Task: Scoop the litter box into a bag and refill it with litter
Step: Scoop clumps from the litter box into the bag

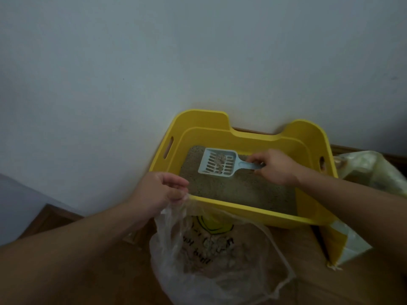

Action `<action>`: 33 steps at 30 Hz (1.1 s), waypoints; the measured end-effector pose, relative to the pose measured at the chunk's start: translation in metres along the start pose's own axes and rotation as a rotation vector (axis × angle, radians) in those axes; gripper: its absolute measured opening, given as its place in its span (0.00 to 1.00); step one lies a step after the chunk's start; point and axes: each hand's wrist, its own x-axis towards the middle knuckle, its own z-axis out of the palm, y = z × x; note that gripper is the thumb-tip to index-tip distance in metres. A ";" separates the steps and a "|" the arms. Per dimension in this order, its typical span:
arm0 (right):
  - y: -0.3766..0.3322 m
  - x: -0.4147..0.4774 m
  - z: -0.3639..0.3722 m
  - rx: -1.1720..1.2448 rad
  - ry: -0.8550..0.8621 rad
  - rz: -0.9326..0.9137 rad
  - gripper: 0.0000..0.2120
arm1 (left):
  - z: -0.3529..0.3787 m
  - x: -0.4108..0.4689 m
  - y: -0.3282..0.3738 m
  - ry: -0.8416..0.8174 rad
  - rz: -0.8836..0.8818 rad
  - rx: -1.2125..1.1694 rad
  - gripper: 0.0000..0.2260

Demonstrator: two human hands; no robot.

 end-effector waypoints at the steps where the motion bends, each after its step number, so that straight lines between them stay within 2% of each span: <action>1: 0.001 -0.004 -0.002 -0.013 0.003 -0.002 0.16 | 0.000 -0.002 0.000 0.005 0.004 0.006 0.10; 13: 0.005 -0.045 -0.026 -0.081 0.004 0.015 0.16 | 0.006 -0.021 0.002 0.029 0.049 0.056 0.11; 33: -0.014 -0.114 -0.050 -0.008 0.011 -0.124 0.16 | -0.006 -0.035 -0.001 0.084 0.086 0.167 0.10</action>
